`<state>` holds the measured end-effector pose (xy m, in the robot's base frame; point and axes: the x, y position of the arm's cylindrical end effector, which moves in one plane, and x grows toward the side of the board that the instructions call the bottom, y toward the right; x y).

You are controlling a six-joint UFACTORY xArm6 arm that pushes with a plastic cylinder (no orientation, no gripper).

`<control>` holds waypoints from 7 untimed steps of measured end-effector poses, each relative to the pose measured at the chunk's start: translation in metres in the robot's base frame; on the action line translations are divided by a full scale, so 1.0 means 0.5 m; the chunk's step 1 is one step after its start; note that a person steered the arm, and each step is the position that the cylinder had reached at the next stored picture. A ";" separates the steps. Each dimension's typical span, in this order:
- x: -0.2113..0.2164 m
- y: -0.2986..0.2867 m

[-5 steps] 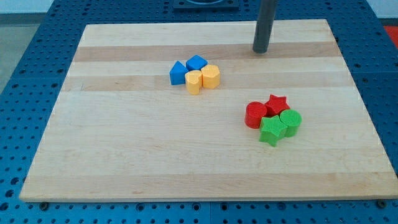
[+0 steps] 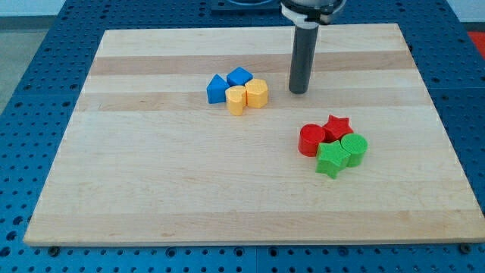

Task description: Push the yellow hexagon into the group of blocks

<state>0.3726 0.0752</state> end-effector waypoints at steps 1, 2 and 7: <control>0.027 -0.008; 0.037 -0.032; 0.001 -0.130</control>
